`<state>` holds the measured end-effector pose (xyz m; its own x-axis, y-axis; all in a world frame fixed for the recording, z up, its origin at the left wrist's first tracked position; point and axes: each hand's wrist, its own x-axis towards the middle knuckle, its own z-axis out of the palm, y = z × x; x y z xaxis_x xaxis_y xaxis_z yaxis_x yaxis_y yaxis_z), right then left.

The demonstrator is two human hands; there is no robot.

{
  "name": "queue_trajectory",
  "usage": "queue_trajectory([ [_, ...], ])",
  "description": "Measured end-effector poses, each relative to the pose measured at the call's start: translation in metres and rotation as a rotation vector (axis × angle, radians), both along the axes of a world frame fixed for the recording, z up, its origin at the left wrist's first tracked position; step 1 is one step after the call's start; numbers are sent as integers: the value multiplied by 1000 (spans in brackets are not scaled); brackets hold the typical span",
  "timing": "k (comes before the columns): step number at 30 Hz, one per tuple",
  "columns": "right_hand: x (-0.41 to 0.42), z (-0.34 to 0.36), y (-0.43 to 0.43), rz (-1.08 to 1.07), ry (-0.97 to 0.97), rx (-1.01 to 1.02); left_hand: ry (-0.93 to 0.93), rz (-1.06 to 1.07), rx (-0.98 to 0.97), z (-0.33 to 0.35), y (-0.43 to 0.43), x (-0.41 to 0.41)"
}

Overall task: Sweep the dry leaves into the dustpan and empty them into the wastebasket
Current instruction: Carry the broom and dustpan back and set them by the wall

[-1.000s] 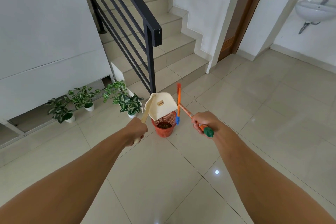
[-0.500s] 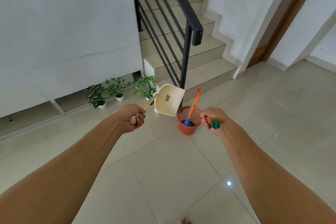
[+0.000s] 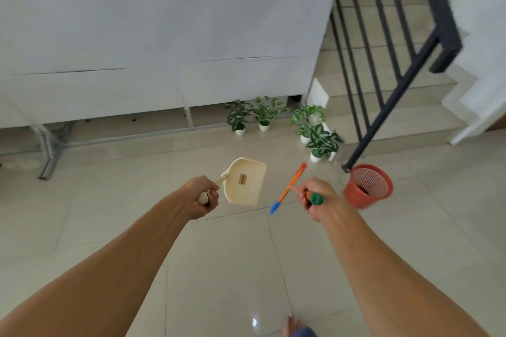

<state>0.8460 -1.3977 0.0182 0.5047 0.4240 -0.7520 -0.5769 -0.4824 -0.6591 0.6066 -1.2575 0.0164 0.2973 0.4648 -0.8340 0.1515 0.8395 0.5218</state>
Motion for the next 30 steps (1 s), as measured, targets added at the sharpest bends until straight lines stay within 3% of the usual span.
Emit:
queue_trajectory([
  [14,-196,-34,233,534,150,-172,78,519,-72,-35,113,-230],
  [30,-327,-6,503,849,156,-187,94,859,-85,-5,287,-347],
])
